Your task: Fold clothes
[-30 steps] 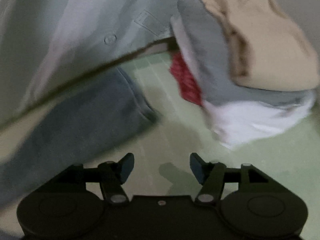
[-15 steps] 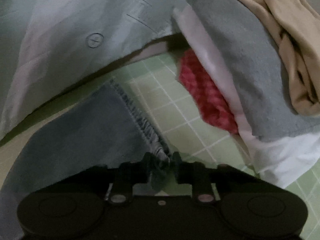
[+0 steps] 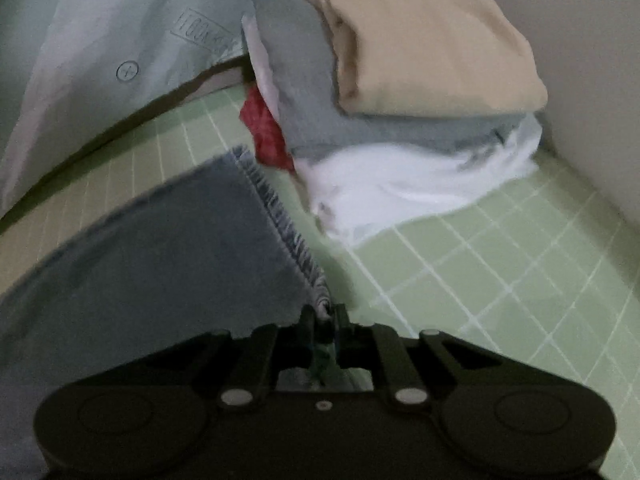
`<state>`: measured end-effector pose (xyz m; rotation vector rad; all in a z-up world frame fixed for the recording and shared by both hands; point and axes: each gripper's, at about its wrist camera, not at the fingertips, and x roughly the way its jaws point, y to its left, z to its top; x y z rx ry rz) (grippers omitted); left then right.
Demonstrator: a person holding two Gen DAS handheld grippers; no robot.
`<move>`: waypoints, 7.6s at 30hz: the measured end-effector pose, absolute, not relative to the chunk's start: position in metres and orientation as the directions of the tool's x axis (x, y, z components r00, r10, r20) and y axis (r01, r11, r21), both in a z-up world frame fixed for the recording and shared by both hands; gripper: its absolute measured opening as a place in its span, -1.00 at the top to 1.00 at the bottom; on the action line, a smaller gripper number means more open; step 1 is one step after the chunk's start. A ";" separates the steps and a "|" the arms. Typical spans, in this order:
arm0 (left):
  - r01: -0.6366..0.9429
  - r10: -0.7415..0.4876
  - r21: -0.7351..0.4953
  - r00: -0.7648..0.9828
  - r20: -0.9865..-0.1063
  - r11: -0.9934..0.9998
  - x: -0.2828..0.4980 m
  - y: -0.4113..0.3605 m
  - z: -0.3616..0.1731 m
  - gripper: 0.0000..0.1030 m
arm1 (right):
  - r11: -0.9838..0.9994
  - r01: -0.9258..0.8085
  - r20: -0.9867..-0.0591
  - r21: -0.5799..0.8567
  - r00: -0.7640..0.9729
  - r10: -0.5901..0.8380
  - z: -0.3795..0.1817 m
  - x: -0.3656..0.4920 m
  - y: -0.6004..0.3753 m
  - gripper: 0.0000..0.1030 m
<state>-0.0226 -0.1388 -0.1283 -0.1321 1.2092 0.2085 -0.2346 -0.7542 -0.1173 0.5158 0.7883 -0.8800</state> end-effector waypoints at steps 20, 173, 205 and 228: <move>-0.150 -0.040 -0.120 0.453 -0.891 0.981 -0.055 -0.102 -0.098 -1.00 | 0.622 0.740 -0.760 0.255 0.551 -0.344 -0.088 -0.328 -0.594 -0.59; 0.062 -0.099 -0.082 0.371 -0.923 0.995 0.074 -0.149 -0.111 -1.00 | 0.443 0.891 -0.748 0.097 0.359 -0.558 -0.058 -0.176 -0.669 -0.86; -0.321 -0.263 -0.557 0.634 -0.727 0.766 0.106 0.102 -0.124 -0.61 | 0.725 0.689 -0.857 0.018 0.384 -0.344 -0.065 -0.096 -0.459 -0.89; 0.220 -0.514 -0.549 0.720 -0.466 0.806 0.061 -0.101 -0.009 0.62 | 0.589 0.795 -0.873 0.146 0.384 -0.301 -0.095 -0.150 -0.533 -0.89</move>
